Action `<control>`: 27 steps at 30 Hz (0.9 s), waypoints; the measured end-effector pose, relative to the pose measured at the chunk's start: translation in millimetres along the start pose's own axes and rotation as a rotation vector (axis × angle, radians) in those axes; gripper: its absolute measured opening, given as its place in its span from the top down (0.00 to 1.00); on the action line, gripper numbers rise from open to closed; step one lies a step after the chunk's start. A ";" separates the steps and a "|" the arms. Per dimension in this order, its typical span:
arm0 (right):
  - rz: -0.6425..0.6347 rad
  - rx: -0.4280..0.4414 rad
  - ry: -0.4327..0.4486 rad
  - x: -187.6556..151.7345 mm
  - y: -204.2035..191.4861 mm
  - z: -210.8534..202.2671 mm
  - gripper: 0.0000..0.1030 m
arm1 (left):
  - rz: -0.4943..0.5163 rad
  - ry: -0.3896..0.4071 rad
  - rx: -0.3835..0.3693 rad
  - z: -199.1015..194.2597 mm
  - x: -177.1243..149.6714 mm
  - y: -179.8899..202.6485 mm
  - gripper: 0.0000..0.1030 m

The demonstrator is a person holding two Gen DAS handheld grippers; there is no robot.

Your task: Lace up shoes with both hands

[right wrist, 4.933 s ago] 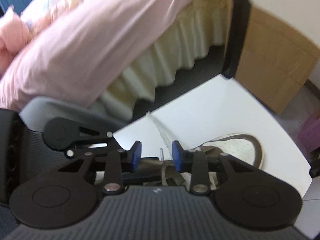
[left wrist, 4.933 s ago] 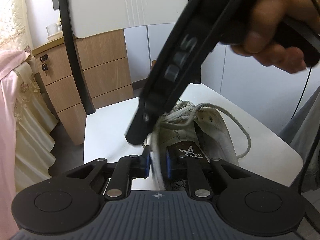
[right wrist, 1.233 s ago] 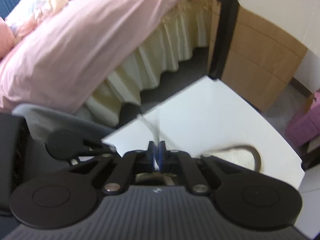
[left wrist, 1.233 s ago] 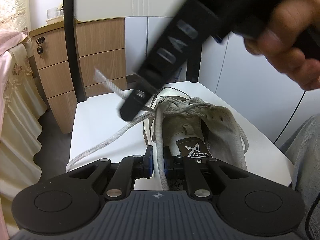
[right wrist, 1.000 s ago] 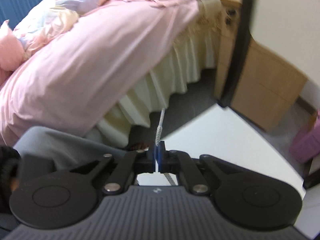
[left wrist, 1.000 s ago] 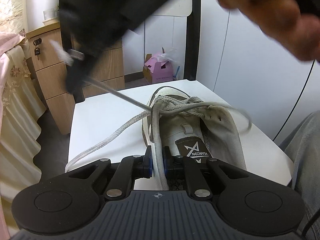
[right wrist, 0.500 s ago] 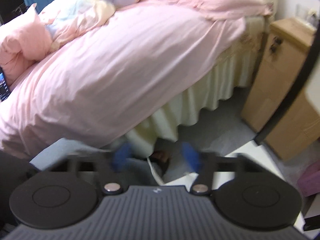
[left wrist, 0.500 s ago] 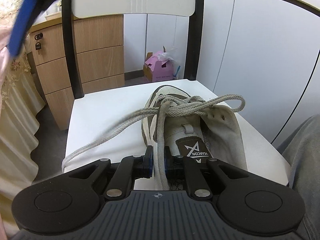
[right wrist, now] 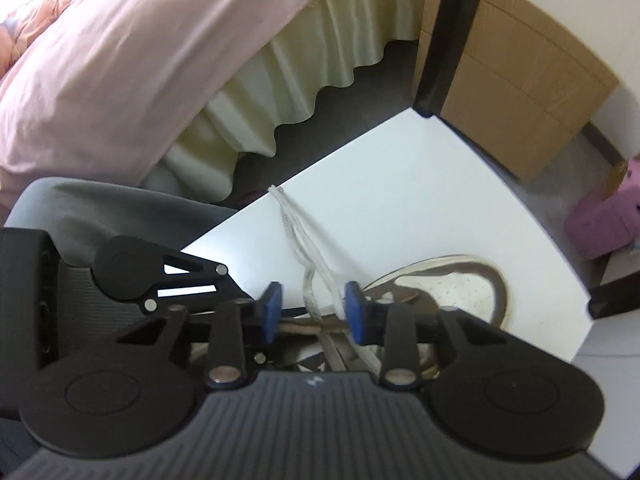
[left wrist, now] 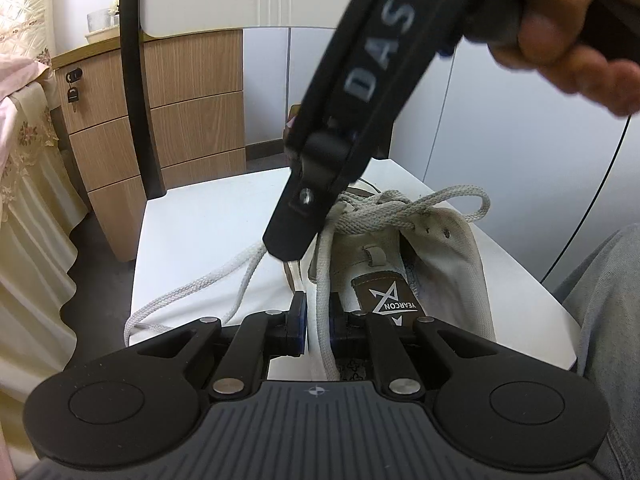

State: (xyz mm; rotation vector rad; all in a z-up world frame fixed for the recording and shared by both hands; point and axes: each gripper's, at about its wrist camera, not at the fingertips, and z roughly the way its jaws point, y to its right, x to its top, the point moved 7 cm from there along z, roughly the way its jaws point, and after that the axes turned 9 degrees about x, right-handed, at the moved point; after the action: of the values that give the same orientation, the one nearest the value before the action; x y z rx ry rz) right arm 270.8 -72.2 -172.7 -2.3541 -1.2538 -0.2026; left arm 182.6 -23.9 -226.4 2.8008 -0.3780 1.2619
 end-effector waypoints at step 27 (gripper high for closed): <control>-0.153 0.236 0.111 57.1 -104.6 -0.6 0.98 | 0.008 -0.018 0.024 5.3 1.8 20.6 0.89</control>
State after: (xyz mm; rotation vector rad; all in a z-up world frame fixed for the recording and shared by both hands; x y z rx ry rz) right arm 218.3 20.1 -118.6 -2.0224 -1.3264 -0.2183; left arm 182.7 -45.0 -229.7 2.8354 -0.3780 1.2518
